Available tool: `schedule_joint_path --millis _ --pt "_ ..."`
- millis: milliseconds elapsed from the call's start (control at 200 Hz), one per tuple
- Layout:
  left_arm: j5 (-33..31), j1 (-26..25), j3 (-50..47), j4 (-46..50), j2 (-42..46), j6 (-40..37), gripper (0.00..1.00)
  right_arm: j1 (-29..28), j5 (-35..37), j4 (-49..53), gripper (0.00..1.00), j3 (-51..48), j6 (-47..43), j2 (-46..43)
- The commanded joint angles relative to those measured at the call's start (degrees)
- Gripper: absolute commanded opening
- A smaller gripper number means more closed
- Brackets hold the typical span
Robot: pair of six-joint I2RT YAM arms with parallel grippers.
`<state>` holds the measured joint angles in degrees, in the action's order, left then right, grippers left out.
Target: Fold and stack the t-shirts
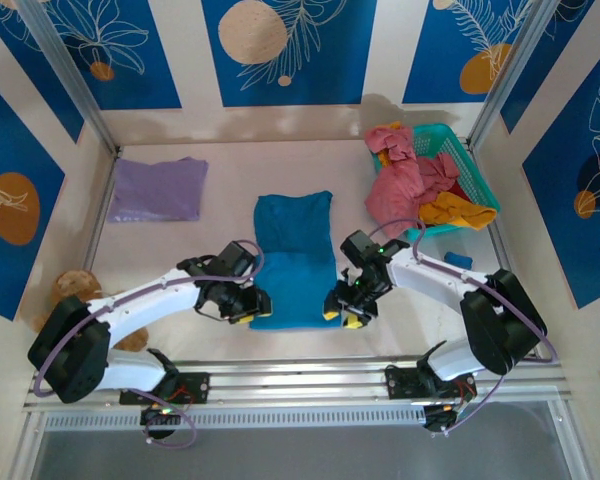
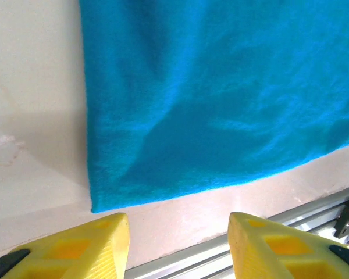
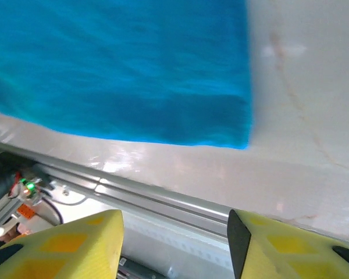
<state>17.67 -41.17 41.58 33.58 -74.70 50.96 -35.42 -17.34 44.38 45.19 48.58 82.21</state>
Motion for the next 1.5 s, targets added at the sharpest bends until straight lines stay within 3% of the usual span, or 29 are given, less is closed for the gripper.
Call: schedule_joint_path --millis 0,480,735,1045,1496 --pt "-1.5 -0.2 -1.7 2.1 -0.1 0.3 0.46 0.5 1.3 0.0 0.5 -1.6 1.8 -0.1" --pt "-2.3 -0.2 -3.9 1.2 -2.9 -0.8 0.35 2.2 2.3 -0.8 0.34 0.1 -1.0 5.8" --pt "-2.5 -0.2 -3.1 0.8 -6.1 -1.7 0.34 2.3 2.4 -1.6 0.3 1.0 -1.3 7.6" --pt "-1.5 -0.2 -2.8 -2.0 -8.1 -2.1 0.24 2.6 1.6 -3.0 0.26 2.1 -2.4 11.2" --pt "-0.8 -0.4 -3.8 -3.7 -5.8 -1.0 0.05 2.5 1.0 -3.2 0.02 1.7 -2.8 9.9"
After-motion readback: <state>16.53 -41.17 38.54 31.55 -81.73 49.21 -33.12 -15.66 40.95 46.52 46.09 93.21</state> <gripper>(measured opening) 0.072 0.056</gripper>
